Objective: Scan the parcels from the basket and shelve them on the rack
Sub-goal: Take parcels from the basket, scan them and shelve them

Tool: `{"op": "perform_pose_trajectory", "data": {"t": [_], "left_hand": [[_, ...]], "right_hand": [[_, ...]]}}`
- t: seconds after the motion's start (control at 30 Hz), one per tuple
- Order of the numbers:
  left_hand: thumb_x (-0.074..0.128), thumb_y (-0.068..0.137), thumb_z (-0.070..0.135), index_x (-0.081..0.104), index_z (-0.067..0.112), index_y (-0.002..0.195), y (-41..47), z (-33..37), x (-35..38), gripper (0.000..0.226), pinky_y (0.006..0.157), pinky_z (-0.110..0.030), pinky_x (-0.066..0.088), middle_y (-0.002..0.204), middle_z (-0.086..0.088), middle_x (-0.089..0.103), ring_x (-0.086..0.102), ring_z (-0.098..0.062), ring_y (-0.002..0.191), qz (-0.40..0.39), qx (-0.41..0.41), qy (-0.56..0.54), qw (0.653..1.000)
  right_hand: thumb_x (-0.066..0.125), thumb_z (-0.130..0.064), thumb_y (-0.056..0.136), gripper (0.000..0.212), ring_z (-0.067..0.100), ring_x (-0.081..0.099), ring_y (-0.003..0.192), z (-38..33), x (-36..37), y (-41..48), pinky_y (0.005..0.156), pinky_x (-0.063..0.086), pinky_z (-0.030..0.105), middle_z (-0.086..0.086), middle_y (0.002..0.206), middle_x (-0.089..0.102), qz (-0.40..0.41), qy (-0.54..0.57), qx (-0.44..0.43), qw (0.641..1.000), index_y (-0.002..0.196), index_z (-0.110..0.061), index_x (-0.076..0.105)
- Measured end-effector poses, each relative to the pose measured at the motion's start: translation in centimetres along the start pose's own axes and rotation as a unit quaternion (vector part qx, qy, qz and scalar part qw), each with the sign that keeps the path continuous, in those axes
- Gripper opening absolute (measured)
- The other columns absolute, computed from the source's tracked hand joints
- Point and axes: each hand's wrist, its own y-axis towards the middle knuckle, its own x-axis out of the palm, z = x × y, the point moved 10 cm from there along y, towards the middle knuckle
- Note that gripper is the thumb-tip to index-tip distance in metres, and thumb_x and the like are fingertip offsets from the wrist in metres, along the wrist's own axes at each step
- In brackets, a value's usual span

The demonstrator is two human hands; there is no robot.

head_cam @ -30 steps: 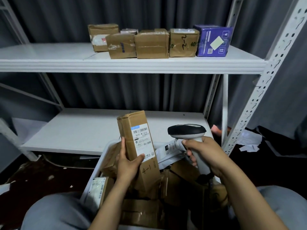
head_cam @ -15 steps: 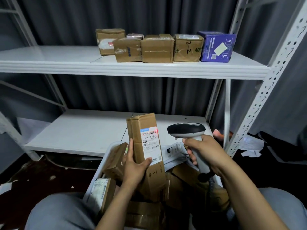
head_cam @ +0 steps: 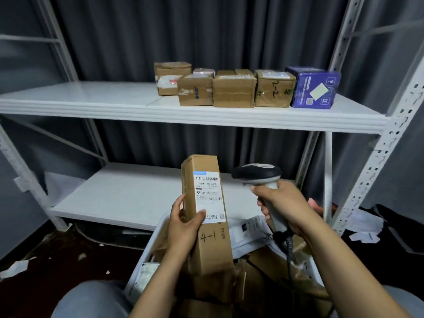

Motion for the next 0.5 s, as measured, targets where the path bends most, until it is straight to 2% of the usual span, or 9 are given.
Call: {"op": "perform_pose_trajectory", "data": {"t": [0.07,0.17,0.23,0.4,0.5], "left_hand": [[0.072,0.084,0.026,0.051,0.04,0.121,0.9,2.3,-1.3,0.045,0.079,-0.035,0.056,0.1,0.012,0.068,0.068,-0.01,0.089,0.026,0.001,-0.024,0.999],[0.069,0.086,0.033,0.055,0.037,0.112,2.6,5.9,-3.5,0.03,0.078,-0.04,0.057,0.094,0.003,0.074,0.072,-0.016,0.083,0.06,-0.001,-0.067,0.996],[0.07,0.085,0.031,0.058,0.032,0.112,4.0,8.6,-4.9,0.029,0.078,-0.041,0.057,0.089,0.0,0.074,0.072,-0.019,0.08,0.087,0.004,-0.107,0.99],[0.07,0.086,0.028,0.058,0.02,0.116,8.6,15.8,-8.3,0.033,0.085,-0.042,0.057,0.107,-0.005,0.07,0.07,-0.022,0.092,0.114,0.035,-0.156,0.98],[0.069,0.086,0.028,0.06,0.013,0.118,12.0,19.7,-10.3,0.036,0.084,-0.045,0.057,0.105,-0.011,0.071,0.071,-0.027,0.091,0.123,0.028,-0.171,0.977]], "right_hand": [[0.066,-0.016,0.088,0.02,0.018,0.046,0.046,-2.3,1.1,1.2,0.046,0.04,0.027,0.007,0.057,0.054,-0.009,-0.02,-0.024,0.999,0.072,-0.009,0.059],[0.066,-0.015,0.088,0.018,0.019,0.047,0.044,-6.4,2.9,2.9,0.045,0.042,0.028,0.007,0.056,0.053,-0.013,-0.053,-0.074,0.996,0.072,-0.01,0.059],[0.067,-0.016,0.087,0.015,0.019,0.049,0.045,-9.6,4.2,3.9,0.045,0.044,0.028,0.009,0.057,0.055,-0.012,-0.07,-0.111,0.991,0.076,-0.007,0.062],[0.068,-0.02,0.085,0.016,0.02,0.054,0.046,-16.4,7.1,7.0,0.045,0.045,0.028,0.007,0.059,0.059,0.004,-0.102,-0.176,0.979,0.081,-0.006,0.062],[0.068,-0.02,0.084,0.017,0.02,0.053,0.044,-19.0,8.3,8.8,0.045,0.043,0.027,0.007,0.059,0.06,-0.002,-0.11,-0.191,0.976,0.079,-0.006,0.061]]}}
